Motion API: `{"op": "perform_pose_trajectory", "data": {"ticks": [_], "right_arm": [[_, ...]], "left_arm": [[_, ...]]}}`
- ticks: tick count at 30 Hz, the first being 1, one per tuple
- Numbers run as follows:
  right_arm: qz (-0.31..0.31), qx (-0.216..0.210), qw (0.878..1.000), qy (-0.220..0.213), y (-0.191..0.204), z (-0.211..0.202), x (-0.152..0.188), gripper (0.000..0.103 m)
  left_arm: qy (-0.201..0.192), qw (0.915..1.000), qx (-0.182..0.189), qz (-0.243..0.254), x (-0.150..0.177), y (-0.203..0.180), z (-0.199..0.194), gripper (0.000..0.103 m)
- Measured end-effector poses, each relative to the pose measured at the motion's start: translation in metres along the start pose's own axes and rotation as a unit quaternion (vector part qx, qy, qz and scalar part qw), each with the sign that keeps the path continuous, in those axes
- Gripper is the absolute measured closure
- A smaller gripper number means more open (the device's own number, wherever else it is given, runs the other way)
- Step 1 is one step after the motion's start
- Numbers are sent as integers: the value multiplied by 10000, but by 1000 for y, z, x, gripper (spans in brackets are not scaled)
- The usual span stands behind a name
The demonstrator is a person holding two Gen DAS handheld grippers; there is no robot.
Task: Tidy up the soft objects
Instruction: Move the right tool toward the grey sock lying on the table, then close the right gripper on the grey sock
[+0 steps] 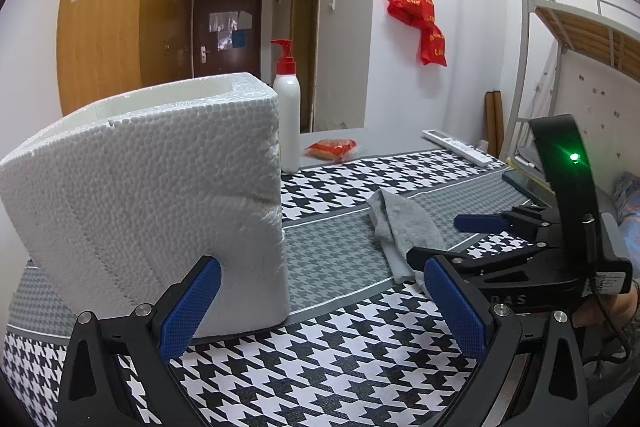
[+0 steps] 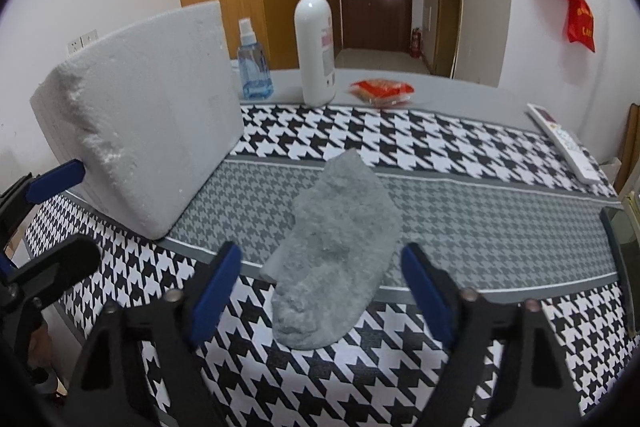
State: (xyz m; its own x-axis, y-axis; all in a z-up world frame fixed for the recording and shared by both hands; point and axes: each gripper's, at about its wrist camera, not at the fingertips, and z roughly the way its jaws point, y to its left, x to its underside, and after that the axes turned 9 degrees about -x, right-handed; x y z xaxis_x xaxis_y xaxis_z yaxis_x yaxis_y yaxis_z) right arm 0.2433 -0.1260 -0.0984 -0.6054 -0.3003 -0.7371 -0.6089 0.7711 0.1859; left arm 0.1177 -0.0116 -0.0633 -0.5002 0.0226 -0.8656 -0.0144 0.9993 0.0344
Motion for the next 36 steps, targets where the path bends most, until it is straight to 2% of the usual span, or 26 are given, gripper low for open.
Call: {"op": "perform_pose_trajectory", "data": {"ticks": [2,10,13,19,21,22,23,26,29,36], "right_arm": [[50,-24,10000,60,-2,3,0,32],[147,62,9996,251,-9,8,2,49],[311,101,9985,438,-16,13,3,50],[263,54,9983,510,-19,15,4,50],[279,-51,9984,499,-19,15,3,56],[312,-110,9982,499,-20,17,2,62],[340,-99,9982,492,-22,17,3,73],[386,-155,9983,418,-26,12,4,88],[350,-82,9987,357,-29,5,7,92],[527,79,9984,186,-47,-17,16,92]], "left_arm": [[26,10000,15,8,1,0,0,1],[59,10000,17,13,1,-1,2,1],[69,10000,23,32,2,-3,2,1],[69,9999,30,83,3,-10,0,1],[67,9999,17,98,2,-13,-1,1],[75,9999,8,99,2,-14,-1,1],[81,9999,7,99,2,-15,-1,1],[99,9999,-11,126,1,-20,0,1],[110,9998,9,173,0,-25,1,1],[173,9992,62,350,-4,-43,7,1]]}}
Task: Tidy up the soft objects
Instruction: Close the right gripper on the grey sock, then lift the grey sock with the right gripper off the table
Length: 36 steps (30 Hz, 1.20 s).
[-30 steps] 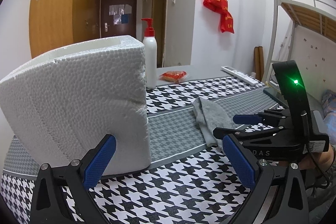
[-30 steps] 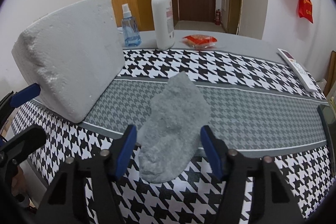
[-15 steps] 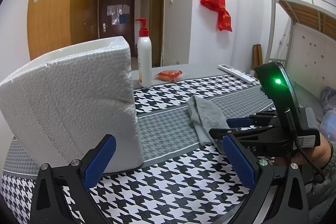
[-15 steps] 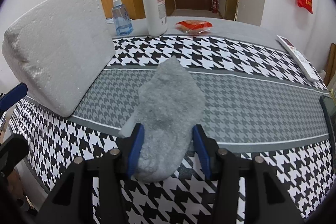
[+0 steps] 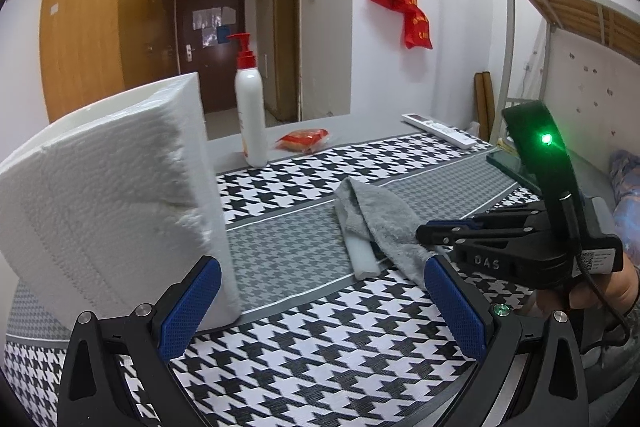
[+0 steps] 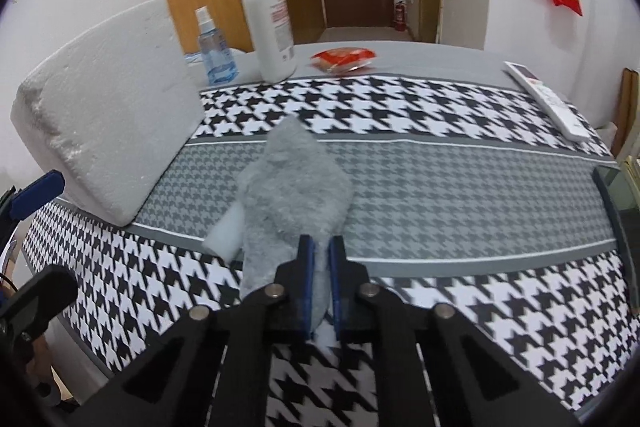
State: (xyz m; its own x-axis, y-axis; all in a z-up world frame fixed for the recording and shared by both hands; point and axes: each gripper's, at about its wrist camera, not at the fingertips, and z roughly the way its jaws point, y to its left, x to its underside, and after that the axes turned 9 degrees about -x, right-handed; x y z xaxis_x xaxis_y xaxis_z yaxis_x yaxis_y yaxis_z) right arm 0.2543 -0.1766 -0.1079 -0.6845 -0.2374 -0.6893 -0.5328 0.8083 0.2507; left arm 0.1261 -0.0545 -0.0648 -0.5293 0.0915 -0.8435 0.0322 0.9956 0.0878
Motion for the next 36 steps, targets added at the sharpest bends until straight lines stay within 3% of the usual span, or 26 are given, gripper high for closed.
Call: {"op": "perform_pose_trajectory", "data": {"ticks": [11,18,22,26,32,36], "right_arm": [[285,267,9989,-247,-31,-34,13,92],[202,233,9992,-243,-28,-34,16,91],[168,119,9994,-281,-27,-34,17,69],[169,-14,9992,-375,-25,-37,17,57],[54,-71,9993,-365,-19,-36,16,50],[34,-121,9994,-332,-17,-33,16,47]], "left_arm": [[75,9998,21,160,-8,-24,15,1],[287,9995,-54,147,-10,-31,34,3],[489,9986,-133,155,-12,-34,46,13],[646,9973,-269,203,-10,-36,58,17],[1072,9939,-152,212,-6,-38,76,32],[1209,9919,-310,255,-6,-39,82,41]]}}
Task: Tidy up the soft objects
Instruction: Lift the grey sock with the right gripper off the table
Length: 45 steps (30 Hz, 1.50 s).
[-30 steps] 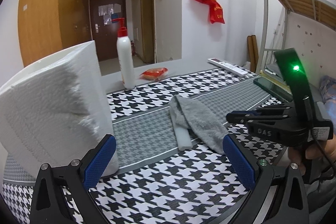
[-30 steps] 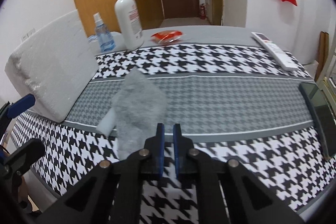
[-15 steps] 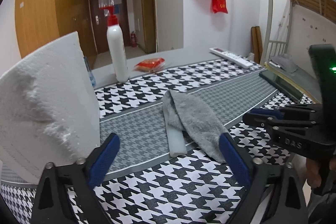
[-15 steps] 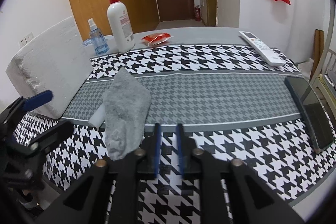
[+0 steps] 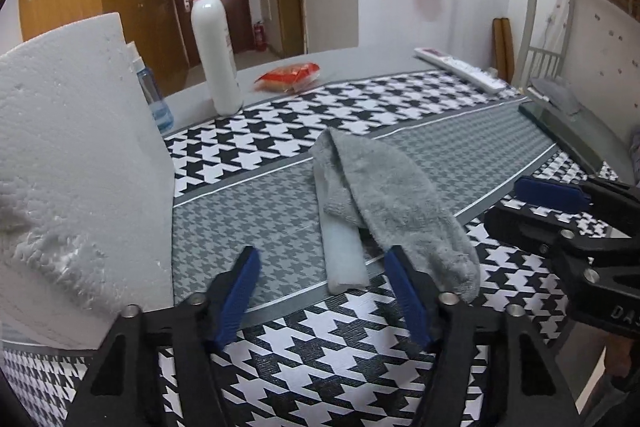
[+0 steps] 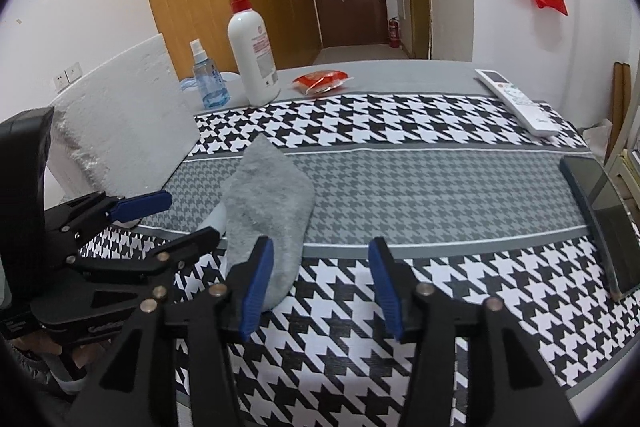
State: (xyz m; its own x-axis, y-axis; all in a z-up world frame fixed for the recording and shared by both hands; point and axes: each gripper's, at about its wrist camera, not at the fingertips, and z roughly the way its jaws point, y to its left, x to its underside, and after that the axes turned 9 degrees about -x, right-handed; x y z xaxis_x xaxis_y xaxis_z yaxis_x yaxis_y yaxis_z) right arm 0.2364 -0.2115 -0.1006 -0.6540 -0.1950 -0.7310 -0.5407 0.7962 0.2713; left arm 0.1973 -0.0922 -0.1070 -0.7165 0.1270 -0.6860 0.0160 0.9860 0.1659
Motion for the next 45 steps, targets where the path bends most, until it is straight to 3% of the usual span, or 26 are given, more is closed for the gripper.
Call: {"op": "perform_pose_trajectory", "data": {"ticks": [4,12,16,22,26,45], "right_arm": [[-75,-71,9999,41,4,4,-1,46],[-154,-82,9998,117,8,11,-5,46],[-140,-50,9997,176,7,15,-6,45],[-206,-12,9995,245,10,22,-11,45],[-259,-71,9993,245,13,28,-17,36],[-396,-313,9971,573,22,63,-32,36]], "left_arm": [[153,9999,-2,54,0,-2,6,53],[279,9995,56,126,-5,-7,14,62],[287,9992,241,147,-8,-9,17,80],[286,9983,497,142,-9,-3,18,83],[230,9980,553,192,-9,3,17,84],[318,9961,816,141,-8,11,21,84]]}}
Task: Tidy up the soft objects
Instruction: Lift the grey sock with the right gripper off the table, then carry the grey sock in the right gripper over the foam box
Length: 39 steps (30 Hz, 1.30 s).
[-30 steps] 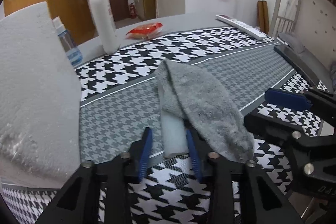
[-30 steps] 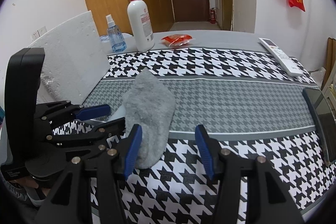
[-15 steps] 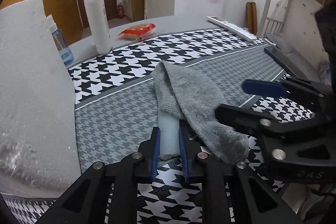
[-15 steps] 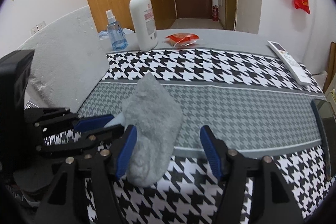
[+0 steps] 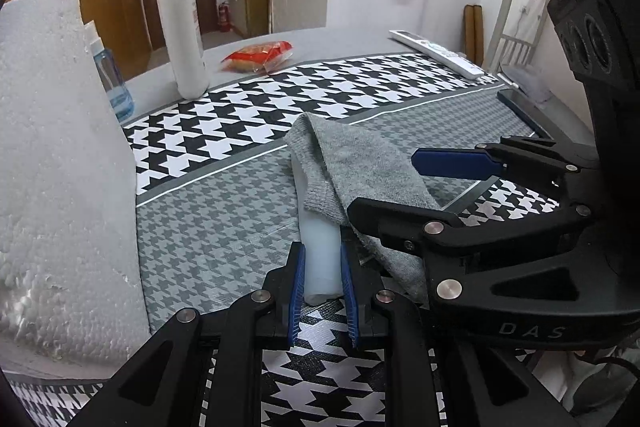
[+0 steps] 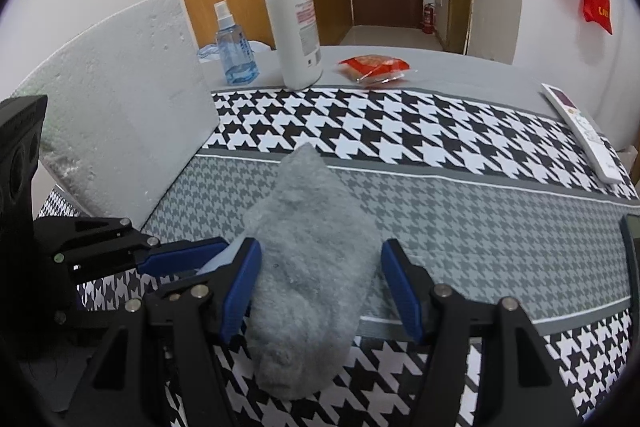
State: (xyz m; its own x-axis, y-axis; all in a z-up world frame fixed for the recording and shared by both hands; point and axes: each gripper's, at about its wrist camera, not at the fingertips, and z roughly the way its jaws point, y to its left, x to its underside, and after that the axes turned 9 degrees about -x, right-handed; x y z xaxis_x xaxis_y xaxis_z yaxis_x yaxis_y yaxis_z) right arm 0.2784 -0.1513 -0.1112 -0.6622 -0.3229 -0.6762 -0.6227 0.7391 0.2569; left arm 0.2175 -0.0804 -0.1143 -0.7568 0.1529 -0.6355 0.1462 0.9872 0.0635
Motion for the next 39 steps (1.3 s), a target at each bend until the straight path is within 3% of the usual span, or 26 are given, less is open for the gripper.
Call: {"op": "perform_pose_trajectory", "data": {"ticks": [3,11,23,39], "right_arm": [[59,-38,10000,33,-3,3,0,41],[114,-261,9995,123,-5,6,3,93],[109,-13,9993,-370,5,-37,6,95],[224,139,9966,-779,17,-74,20,95]], "left_arm": [[-8,10000,7,-20,0,0,0,84],[-48,10000,34,-64,1,1,-1,84],[-388,9991,-54,-137,4,4,-16,86],[-1173,9926,-273,-123,14,5,-78,86]]}}
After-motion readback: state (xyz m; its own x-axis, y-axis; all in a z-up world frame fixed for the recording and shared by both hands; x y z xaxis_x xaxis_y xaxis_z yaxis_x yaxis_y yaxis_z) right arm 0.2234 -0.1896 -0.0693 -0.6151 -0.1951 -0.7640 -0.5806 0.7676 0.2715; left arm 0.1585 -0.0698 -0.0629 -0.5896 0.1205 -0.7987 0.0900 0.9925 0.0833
